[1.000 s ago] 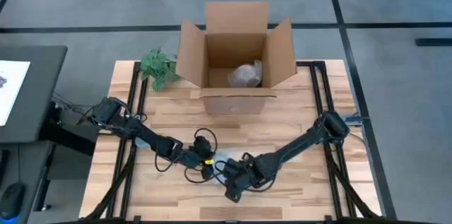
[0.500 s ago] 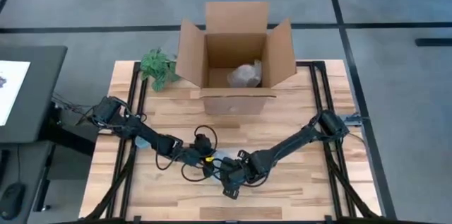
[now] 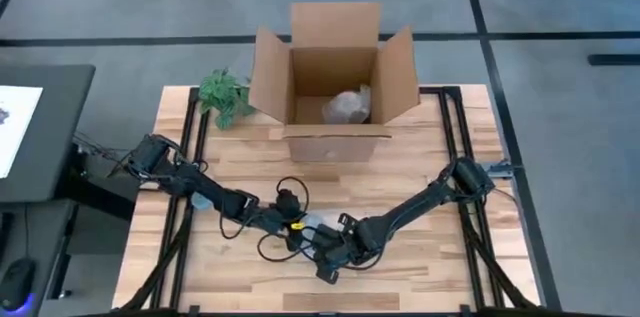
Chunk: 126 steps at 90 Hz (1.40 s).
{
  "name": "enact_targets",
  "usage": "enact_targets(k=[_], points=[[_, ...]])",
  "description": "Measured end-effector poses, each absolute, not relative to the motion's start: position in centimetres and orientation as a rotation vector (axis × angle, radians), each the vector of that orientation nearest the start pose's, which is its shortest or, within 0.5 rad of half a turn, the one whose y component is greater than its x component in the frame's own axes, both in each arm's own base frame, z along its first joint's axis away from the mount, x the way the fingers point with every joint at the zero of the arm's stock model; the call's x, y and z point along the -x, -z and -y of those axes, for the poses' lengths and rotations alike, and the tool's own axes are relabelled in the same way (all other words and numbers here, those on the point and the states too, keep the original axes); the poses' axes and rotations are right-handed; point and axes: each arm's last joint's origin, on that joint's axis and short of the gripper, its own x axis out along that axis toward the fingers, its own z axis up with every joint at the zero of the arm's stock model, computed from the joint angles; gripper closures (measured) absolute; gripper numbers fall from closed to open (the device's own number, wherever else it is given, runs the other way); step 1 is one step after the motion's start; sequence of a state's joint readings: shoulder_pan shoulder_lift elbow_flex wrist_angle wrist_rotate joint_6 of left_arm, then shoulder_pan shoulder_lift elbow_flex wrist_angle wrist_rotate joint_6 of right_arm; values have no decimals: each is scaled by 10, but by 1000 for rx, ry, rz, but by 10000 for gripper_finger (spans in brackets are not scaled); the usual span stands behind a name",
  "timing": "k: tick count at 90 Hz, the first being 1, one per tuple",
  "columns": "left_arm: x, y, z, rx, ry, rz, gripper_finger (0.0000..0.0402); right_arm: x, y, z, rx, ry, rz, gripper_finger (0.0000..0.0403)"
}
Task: Wrap mug
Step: Put the wrapped blue mug into the box
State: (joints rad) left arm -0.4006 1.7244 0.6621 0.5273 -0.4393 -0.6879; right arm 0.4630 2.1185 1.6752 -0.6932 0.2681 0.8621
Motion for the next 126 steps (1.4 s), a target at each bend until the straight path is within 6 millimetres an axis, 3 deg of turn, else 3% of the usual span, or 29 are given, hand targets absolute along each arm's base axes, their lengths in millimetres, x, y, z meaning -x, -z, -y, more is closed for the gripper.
enact_targets(k=[31, 50, 72, 88, 102, 113, 126], points=[[-274, -205, 75, 297, -210, -362, 401, -379, -245, -197, -421, 233, -950, 365], [-244, -241, 53, 250, -249, -346, 401, -362, -283, -189, -439, 193, -910, 365], [-206, -276, 47, 297, -213, -259, 401, -337, -338, -169, -463, 102, -805, 365], [-181, -293, 45, 367, -182, -202, 401, -316, -387, -142, -483, 30, -642, 365], [-165, -300, 41, 406, -186, -184, 401, -302, -430, -112, -456, 17, -396, 365], [-160, -302, 40, 419, -190, -178, 402, -296, -464, -79, -416, 77, -192, 365], [-160, -301, 40, 420, -193, -186, 402, -292, -494, -35, -360, 233, -71, 366]])
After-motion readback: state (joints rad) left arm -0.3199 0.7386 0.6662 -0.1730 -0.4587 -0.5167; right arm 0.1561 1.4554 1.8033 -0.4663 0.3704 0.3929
